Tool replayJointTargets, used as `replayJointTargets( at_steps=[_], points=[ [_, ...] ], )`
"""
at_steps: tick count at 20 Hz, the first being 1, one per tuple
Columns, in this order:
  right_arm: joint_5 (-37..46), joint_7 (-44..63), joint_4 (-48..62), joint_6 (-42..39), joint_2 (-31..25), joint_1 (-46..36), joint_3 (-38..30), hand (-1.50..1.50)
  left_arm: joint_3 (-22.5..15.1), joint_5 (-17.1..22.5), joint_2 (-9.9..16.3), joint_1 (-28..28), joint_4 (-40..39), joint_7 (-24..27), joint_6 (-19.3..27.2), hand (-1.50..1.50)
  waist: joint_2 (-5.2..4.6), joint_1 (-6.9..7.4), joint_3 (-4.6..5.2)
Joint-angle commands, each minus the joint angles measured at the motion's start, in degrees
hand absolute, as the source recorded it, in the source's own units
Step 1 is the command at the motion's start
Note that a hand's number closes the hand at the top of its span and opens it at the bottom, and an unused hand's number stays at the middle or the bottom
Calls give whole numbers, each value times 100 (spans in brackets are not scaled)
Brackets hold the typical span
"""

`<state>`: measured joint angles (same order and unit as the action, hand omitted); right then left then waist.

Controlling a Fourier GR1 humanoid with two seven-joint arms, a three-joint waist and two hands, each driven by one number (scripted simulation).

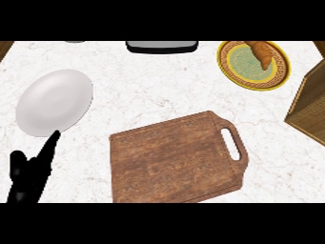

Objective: Pick the bell pepper from the cutting board and place it in the basket

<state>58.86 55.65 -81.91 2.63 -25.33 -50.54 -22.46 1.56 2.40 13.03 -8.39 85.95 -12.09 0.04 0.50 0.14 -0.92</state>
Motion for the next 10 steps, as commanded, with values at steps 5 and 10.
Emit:
replayJointTargets(
  at_steps=[5, 10],
  points=[
    [-760, -564, 66, 1114, 364, 643, -755, 150, -102, 84, -173, -89, -446, -231, -179, 0, -64, -29, 90],
    [-1418, -1360, 358, 1130, 67, 1131, -1179, 150, -65, 57, -250, -110, -393, -334, -106, 0, -61, -32, 88]
  ],
)
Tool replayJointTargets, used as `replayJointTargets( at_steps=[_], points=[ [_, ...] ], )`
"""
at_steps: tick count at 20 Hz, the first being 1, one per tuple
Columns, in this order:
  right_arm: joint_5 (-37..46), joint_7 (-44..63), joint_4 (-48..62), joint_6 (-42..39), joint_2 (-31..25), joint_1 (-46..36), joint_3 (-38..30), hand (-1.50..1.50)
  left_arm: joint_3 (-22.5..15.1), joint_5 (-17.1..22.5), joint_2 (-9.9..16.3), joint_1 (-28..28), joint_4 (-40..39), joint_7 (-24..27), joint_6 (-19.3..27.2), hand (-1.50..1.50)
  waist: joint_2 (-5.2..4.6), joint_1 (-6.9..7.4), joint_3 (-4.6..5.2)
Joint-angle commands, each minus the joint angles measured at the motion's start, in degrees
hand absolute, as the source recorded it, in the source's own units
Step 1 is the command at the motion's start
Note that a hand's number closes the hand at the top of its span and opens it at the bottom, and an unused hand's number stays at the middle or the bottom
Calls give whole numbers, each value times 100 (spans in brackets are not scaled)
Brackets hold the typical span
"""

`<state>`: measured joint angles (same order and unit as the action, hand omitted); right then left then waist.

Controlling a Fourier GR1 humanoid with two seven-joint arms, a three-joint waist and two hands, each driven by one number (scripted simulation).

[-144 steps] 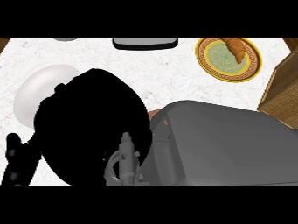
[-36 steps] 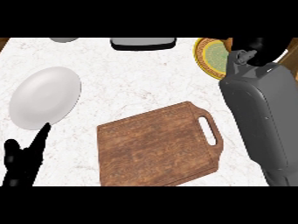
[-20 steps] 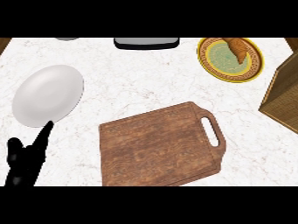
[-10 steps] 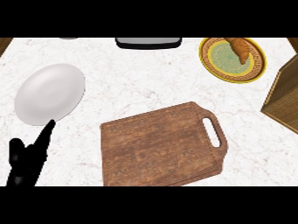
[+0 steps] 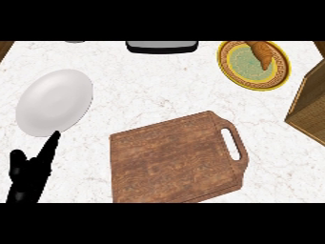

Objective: Pick the bell pepper from the cutting board and place it in the basket

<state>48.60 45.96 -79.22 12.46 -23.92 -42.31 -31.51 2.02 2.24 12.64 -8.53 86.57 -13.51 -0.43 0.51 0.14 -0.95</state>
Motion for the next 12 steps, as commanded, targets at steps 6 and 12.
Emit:
replayJointTargets(
  at_steps=[6, 12],
  points=[
    [416, -292, 901, 586, -494, 786, -373, 150, -99, 2, -207, 90, -293, -356, -6, 0, -100, -24, 93],
    [233, -540, 518, -153, -500, 1250, 73, -150, 31, 26, -161, 15, -632, -101, -169, 0, -51, -74, 100]
  ],
)
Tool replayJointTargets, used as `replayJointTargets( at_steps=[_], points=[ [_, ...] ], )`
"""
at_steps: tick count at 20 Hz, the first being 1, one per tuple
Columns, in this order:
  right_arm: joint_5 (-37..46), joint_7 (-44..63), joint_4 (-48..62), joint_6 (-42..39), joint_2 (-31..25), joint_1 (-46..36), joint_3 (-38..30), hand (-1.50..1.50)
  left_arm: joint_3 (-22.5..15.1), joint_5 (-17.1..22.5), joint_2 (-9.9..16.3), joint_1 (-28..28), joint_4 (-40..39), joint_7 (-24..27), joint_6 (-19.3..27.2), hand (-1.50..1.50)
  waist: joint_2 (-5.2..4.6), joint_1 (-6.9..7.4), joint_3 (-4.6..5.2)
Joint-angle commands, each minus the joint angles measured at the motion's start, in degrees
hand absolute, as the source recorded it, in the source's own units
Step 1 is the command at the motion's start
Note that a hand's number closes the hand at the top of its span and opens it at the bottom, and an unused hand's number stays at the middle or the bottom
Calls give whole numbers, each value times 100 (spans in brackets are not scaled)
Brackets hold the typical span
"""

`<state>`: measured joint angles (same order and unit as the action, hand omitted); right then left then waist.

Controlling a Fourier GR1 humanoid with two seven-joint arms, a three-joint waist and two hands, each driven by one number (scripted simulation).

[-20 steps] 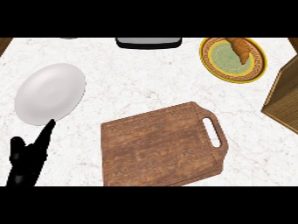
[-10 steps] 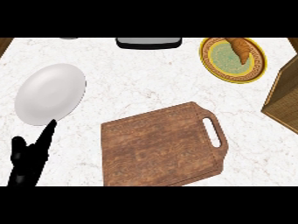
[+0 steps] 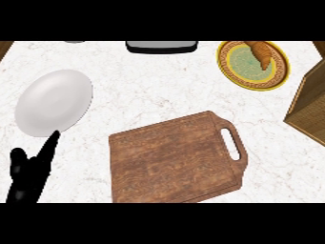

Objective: Pick the bell pepper from the cutting board and place it in the basket

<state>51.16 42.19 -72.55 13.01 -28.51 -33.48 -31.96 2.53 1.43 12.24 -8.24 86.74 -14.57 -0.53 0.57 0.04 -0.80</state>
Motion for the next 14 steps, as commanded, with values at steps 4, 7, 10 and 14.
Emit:
replayJointTargets(
  at_steps=[4, 7, 10, 14],
  points=[
    [-233, -513, -343, -90, -230, 737, -98, -150, -139, 17, -232, -348, -355, 63, -135, 0, -51, -37, 80],
    [-458, -461, -525, -308, -451, 565, -195, -150, -78, 21, -238, 75, -490, -330, -60, 0, -45, -85, 82],
    [-370, -502, -425, 367, -237, 558, -282, -150, -198, -104, -453, -34, -504, -67, 49, 0, -64, -15, 80],
    [-657, 112, -1204, -53, -518, 589, -642, -150, -236, -173, -464, 32, -261, -456, 138, 0, -38, -76, 84]
  ],
)
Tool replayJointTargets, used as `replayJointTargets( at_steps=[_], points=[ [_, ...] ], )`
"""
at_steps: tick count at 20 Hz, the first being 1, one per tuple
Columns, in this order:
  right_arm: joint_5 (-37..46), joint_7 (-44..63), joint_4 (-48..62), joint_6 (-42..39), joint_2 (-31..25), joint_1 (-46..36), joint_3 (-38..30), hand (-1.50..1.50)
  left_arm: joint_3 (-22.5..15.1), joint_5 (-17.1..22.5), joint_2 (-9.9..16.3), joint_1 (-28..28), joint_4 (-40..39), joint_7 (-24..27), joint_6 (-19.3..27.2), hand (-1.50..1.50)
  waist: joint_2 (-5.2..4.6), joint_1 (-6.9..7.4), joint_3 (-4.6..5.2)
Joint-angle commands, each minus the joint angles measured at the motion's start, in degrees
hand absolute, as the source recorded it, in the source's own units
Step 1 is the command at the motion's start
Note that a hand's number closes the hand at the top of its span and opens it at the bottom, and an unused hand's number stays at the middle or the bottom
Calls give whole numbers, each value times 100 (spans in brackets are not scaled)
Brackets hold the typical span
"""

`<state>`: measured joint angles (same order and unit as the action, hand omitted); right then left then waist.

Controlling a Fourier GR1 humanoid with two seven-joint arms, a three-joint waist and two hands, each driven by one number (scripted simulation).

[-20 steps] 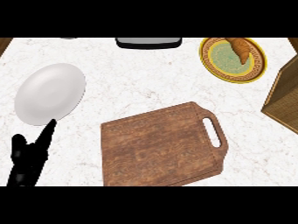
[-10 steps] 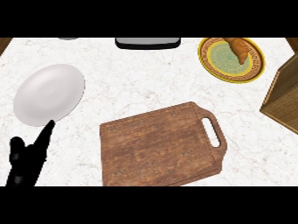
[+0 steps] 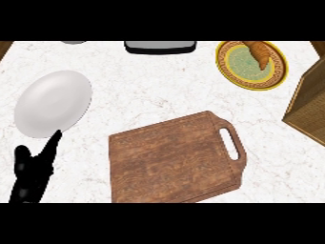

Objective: Pick the bell pepper from the cutting board and place it in the basket

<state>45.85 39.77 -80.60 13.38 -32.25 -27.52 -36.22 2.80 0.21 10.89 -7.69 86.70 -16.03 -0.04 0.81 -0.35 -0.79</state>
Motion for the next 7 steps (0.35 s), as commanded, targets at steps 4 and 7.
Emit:
replayJointTargets(
  at_steps=[4, 7],
  points=[
    [-505, 465, -977, -125, -235, 542, -870, -150, -96, 67, -187, -422, -329, 61, -159, 0, -49, -85, 83],
    [-757, 462, -1569, -411, -64, 1265, -1186, -150, 70, 93, -183, -178, -544, 114, -97, 0, -54, -141, 83]
  ],
)
